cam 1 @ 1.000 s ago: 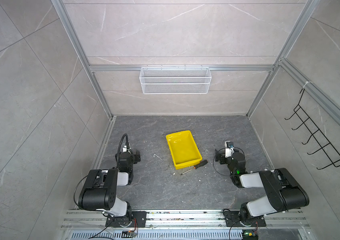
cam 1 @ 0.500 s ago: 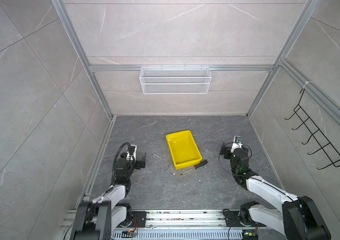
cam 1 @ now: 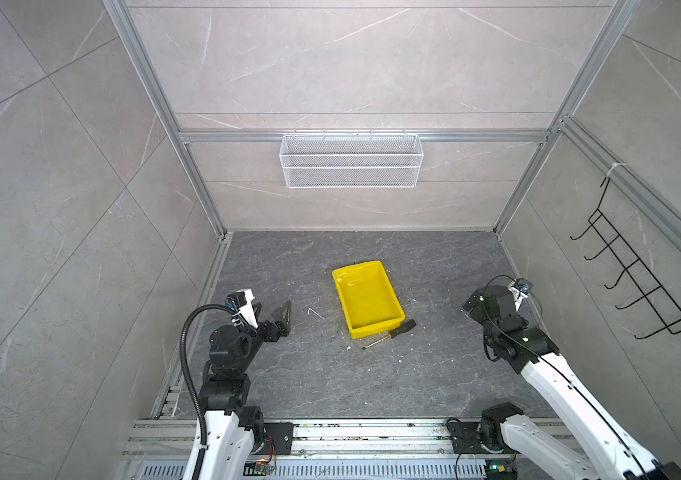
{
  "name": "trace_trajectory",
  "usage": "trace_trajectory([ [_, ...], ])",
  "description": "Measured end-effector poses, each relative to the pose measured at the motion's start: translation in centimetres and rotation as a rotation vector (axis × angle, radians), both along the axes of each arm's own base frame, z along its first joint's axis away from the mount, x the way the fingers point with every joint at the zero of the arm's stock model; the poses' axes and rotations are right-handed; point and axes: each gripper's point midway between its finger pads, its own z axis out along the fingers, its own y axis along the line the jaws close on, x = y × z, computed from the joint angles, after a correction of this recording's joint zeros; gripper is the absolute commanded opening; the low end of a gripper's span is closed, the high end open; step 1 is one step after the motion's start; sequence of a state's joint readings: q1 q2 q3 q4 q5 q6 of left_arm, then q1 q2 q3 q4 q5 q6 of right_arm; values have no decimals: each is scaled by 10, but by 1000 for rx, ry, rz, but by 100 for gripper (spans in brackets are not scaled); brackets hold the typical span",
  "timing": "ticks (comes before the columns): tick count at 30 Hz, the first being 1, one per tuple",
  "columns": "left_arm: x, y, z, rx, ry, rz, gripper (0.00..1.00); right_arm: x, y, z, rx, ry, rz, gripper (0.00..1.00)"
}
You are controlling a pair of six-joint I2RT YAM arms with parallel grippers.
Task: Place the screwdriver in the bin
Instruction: 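Move the right gripper toward the orange-handled screwdriver while the left arm lifts slightly, then lower the right gripper and close it on the screwdriver's orange handle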
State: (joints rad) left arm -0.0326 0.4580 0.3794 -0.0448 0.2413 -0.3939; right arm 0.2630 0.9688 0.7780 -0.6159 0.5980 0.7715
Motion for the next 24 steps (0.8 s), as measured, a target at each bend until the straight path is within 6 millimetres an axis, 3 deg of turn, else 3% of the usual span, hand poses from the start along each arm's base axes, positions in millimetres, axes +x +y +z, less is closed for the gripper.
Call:
trace_trajectory([
  [2,-5,6,-14,-36,78,45,100,-6,11,-30,45,119,-9,100],
  [4,-9,9,-40,-68,174,79,100,-12,31,-50,94,175,21,100],
  [7,-20,13,-85,-104,321,125,100,-19,69,-70,182,208,115,99],
  [9,-27,17,-102,-116,386,157,100,-19,86,-79,242,222,149,99],
  [14,-30,24,-113,-177,386,222,100,-13,118,-99,378,261,202,99],
  [18,-36,28,-133,-211,422,264,100,-12,133,-112,436,304,224,97],
  [24,-34,30,-128,-239,394,288,100,-11,147,-130,494,382,211,94],
])
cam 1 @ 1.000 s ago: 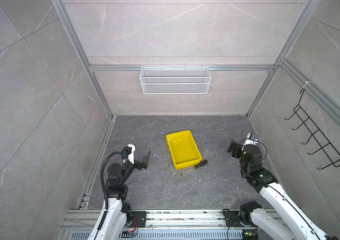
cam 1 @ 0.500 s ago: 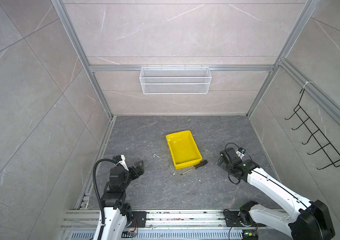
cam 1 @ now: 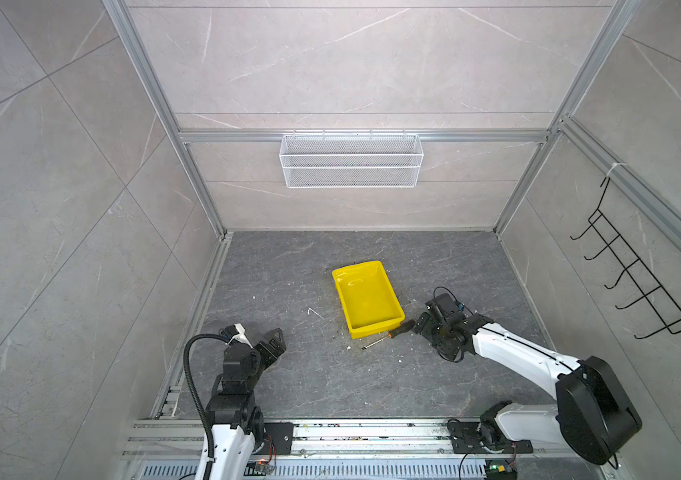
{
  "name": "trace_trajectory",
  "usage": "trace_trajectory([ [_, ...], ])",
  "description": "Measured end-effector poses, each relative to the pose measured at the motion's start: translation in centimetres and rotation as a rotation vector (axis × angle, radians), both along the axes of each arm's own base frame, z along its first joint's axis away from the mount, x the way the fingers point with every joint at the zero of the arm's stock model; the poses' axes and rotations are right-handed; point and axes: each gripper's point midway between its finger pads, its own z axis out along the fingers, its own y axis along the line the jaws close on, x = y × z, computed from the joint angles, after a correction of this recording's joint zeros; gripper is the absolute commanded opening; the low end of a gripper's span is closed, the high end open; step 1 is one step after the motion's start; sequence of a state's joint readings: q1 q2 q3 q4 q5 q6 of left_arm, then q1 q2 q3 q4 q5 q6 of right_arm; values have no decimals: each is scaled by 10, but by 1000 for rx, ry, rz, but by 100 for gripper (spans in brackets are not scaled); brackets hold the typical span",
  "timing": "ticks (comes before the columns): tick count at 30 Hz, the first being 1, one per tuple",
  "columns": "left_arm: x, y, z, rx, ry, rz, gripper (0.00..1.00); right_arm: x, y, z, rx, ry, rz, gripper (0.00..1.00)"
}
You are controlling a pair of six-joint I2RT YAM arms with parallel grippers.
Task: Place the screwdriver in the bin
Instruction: 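Lower the right gripper and close it on the screwdriver's orange handle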
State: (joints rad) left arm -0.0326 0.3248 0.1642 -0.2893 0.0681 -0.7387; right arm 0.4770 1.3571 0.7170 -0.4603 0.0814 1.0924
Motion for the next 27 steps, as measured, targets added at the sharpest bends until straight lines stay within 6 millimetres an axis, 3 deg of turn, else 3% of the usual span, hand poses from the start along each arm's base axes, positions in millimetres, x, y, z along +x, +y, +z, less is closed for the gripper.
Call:
trace_trajectory([
  [9,0,2,-6,-5,28,17,100,17,17,0,68,46,-78,92],
  [19,0,2,-11,-5,53,17,100,25,35,-18,158,93,-141,84],
  [27,0,2,-10,-5,46,17,100,31,40,-20,196,78,-177,68],
])
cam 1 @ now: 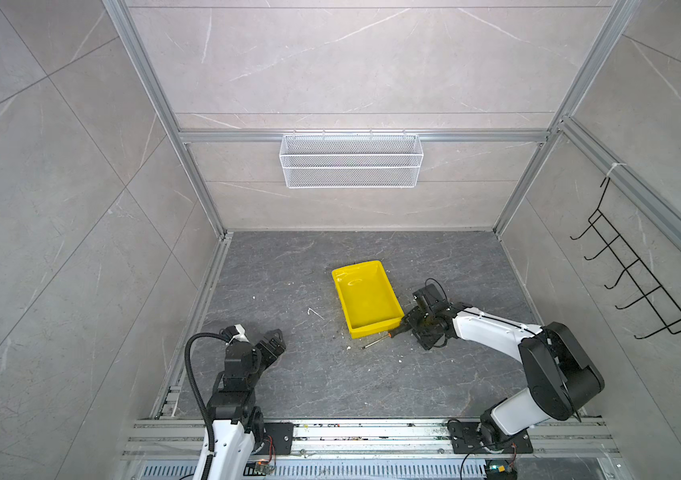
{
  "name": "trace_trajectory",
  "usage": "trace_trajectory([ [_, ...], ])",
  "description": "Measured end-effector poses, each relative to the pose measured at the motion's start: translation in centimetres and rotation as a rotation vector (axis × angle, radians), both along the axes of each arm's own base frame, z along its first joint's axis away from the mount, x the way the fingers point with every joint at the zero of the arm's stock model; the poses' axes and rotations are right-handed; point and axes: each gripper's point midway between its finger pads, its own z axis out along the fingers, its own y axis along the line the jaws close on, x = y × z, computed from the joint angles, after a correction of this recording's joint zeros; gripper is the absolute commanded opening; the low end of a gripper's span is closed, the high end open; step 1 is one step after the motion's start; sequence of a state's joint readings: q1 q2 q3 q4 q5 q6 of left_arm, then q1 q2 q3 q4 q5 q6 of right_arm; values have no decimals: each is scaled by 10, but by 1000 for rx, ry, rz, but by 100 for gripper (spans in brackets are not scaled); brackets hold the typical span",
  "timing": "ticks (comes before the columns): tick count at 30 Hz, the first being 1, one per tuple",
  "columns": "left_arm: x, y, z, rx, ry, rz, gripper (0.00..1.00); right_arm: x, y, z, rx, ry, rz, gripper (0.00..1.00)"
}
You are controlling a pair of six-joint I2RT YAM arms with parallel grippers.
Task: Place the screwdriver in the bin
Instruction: 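Lower the right gripper and close it on the screwdriver's orange handle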
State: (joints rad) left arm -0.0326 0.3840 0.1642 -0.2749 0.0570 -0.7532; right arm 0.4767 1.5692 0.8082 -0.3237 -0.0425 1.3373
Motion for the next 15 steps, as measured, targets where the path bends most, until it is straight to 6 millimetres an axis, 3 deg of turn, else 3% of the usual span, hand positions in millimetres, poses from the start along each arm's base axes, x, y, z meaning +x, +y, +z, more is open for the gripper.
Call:
trace_trajectory([
  [4,0,0,0,-1,-2,0,100,4,2,-1,17,-16,-15,62],
  [15,1,0,1,-1,-7,0,100,17,1,-1,18,-2,-38,61],
])
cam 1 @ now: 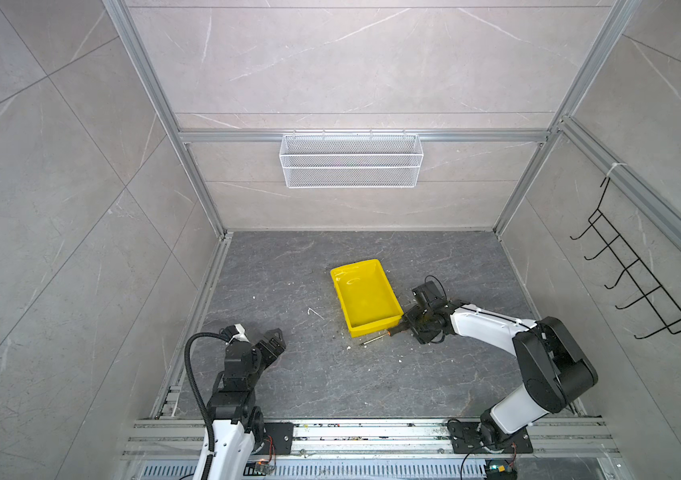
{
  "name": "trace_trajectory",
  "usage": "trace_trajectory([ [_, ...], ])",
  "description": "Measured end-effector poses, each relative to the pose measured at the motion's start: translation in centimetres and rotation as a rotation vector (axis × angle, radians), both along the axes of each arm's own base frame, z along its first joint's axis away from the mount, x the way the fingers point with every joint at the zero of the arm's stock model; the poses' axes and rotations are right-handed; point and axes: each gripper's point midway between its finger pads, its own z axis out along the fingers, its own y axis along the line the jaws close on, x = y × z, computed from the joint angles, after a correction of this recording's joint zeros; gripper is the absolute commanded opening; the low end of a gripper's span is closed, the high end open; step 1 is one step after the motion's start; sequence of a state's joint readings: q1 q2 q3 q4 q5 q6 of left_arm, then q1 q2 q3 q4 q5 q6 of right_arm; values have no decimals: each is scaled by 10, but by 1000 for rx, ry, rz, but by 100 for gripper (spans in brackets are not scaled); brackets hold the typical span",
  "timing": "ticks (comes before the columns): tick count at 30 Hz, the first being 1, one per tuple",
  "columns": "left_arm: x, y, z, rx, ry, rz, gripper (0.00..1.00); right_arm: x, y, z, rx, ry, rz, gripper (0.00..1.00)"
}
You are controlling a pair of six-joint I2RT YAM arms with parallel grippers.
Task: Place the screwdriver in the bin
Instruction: 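Lower the right gripper and close it on the screwdriver's orange handle, then lift the screwdriver with the right gripper and carry it over the yellow bin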
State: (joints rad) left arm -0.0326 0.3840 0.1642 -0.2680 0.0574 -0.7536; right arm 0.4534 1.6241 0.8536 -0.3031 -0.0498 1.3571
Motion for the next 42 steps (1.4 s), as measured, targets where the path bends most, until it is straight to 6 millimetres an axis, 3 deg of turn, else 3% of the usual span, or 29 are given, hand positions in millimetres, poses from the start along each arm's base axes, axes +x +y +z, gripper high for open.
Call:
trace_trajectory([
  [10,1,0,1,0,-4,1,100,7,0,-4,-22,10,17,44],
  [14,1,0,-1,0,4,1,100,8,0,-4,-24,12,18,42],
  [19,1,0,-4,0,18,0,100,8,-1,-5,-31,9,24,25],
  [21,1,0,-5,0,23,0,100,8,-2,-4,-37,4,31,24],
  [24,2,0,-6,0,28,-1,100,1,-8,-2,-73,11,64,24],
  [29,2,-1,-6,-1,26,-2,100,-26,-35,7,-218,63,157,23],
  [32,2,-1,-6,-2,26,-3,100,-32,-51,30,-308,44,218,22],
  [36,2,-1,-5,-2,25,-3,100,-12,-57,93,-392,-101,294,18],
  [42,3,-1,-5,-3,22,-3,100,42,-21,206,-511,-375,409,17],
])
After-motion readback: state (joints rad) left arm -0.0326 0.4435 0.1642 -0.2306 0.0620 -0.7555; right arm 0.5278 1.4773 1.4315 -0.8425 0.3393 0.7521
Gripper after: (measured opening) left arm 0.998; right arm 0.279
